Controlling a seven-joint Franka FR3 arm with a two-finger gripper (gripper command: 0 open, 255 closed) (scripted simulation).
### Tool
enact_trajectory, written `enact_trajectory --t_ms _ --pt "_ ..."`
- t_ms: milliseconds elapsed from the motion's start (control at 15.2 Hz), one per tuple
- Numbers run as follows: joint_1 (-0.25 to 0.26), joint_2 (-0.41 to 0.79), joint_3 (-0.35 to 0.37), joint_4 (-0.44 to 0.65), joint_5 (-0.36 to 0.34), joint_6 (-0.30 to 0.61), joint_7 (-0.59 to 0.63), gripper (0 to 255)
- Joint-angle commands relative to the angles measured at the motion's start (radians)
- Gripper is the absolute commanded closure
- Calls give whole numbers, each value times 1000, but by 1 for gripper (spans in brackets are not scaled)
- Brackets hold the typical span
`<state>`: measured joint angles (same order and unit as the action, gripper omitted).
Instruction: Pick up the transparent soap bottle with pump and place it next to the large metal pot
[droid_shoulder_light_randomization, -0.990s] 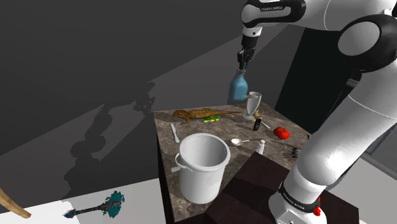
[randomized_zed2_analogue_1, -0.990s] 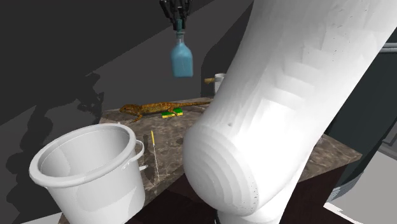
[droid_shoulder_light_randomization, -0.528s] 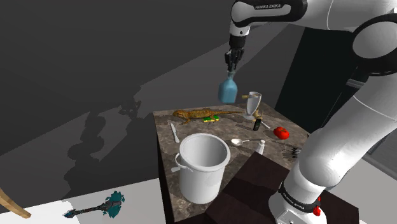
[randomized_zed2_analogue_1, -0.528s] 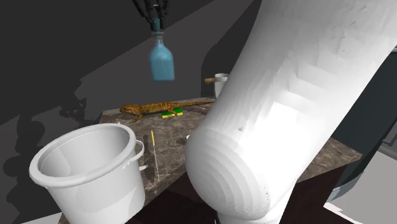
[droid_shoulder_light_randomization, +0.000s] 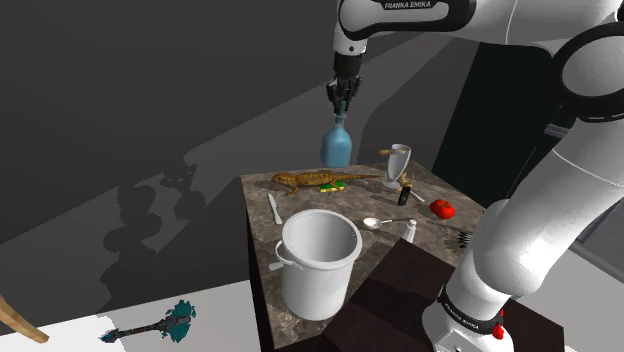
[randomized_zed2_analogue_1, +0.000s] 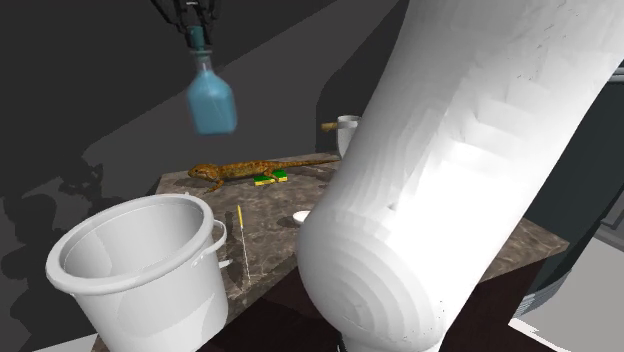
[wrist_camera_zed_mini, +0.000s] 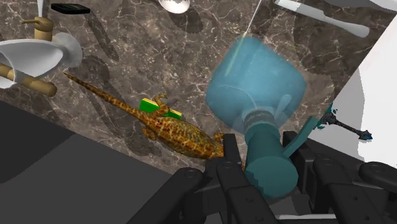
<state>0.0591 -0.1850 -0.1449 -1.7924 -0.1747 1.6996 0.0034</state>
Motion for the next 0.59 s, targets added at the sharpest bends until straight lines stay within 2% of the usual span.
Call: enact_trajectory --t_ms 0,264,528 --pt "18 19 27 20 4 -8 45 255" --pt "51 53 72 59 8 -25 119 255" --pt "50 43 71 -7 6 30 127 255"
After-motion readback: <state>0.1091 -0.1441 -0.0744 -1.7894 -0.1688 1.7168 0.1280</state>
